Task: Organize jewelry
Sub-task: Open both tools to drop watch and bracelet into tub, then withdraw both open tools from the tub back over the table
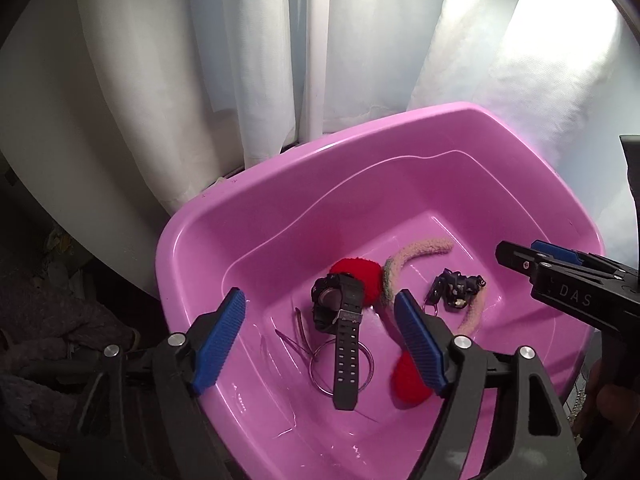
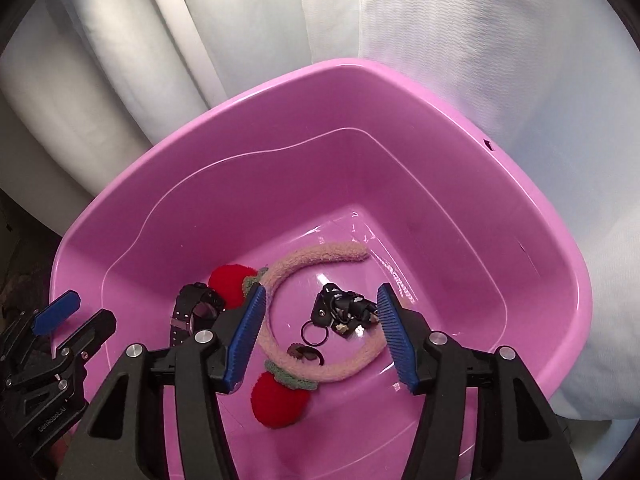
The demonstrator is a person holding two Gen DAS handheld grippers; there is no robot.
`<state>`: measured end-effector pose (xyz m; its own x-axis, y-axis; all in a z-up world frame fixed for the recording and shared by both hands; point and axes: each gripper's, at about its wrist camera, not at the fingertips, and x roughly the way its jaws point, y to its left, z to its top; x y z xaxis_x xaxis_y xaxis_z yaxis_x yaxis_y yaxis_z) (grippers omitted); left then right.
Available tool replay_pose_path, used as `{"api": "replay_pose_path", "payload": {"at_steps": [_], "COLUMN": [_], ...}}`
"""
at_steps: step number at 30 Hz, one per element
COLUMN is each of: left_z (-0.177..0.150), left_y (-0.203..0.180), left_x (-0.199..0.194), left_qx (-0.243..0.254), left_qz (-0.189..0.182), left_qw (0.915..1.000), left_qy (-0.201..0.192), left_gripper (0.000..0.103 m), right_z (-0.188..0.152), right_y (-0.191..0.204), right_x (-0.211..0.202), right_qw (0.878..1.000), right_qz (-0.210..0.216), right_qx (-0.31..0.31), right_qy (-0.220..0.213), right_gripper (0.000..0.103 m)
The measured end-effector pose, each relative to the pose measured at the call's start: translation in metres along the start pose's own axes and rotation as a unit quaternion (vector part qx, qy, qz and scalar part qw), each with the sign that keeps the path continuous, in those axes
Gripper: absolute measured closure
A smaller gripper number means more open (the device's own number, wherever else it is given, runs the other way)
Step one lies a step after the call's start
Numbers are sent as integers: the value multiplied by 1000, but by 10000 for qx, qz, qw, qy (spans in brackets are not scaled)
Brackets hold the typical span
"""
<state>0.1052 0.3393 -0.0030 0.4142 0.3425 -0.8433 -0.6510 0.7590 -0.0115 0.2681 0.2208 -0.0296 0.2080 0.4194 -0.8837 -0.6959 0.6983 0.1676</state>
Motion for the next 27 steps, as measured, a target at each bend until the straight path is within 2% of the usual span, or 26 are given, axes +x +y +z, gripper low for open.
{"api": "replay_pose_path", "payload": {"at_steps": [2, 11, 14, 23, 27], "left_z": [0, -4, -6, -11, -14], "left_y": [0, 7, 7, 13, 14], "left_x": [-6, -14, -19, -34, -41], "left_qx": [49, 5, 48, 54, 83], "left_qz": [56, 50, 69, 74, 71], "left_qw": [9999, 9998, 9996, 9992, 9990], "left_qy": [-134, -169, -263, -377, -440], "left_gripper": [20, 16, 13, 12, 9], "right_z": [-1, -1, -4, -11, -17], "right_y": [3, 1, 1, 5, 4], "right_x": [-2, -15, -21, -39, -46], "right_qw": [10000, 9999, 9998, 9994, 9993], "right_qz": [-1, 2, -22, -103, -82], "right_qx": [6, 18, 9, -56, -5], "right_qy": [-14, -125, -188, -314, -352], "right_gripper": [44, 43, 40, 39, 35]}}
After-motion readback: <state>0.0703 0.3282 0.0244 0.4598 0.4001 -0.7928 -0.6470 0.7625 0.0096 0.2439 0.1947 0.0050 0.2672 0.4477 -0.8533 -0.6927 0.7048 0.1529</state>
